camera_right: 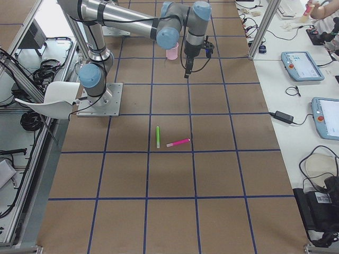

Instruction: Insert purple and pink pens into pink cup

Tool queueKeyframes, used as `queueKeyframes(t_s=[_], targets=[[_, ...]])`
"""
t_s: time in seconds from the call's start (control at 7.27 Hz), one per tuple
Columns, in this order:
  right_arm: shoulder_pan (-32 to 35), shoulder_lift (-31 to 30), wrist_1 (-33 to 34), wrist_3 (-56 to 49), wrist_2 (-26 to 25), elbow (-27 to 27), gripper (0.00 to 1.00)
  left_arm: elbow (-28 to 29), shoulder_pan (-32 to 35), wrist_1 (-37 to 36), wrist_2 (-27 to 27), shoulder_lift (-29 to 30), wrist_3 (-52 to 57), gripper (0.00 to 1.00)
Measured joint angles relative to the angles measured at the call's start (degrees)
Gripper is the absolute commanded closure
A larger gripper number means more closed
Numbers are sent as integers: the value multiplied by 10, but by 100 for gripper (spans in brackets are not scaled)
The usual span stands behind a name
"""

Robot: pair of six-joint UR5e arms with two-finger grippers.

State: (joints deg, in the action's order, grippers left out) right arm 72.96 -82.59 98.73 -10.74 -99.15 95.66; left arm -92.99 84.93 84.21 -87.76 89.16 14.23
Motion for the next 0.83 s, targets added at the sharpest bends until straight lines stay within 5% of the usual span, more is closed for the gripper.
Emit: queueKeyframes(t_s=[0.41, 0.83], targets=[[-120, 55, 208, -211, 6, 93, 0, -12, -75, 2, 26, 2, 182, 0], [-177, 118, 292, -321, 48, 106, 0, -24, -174, 22, 44, 16, 429, 0]])
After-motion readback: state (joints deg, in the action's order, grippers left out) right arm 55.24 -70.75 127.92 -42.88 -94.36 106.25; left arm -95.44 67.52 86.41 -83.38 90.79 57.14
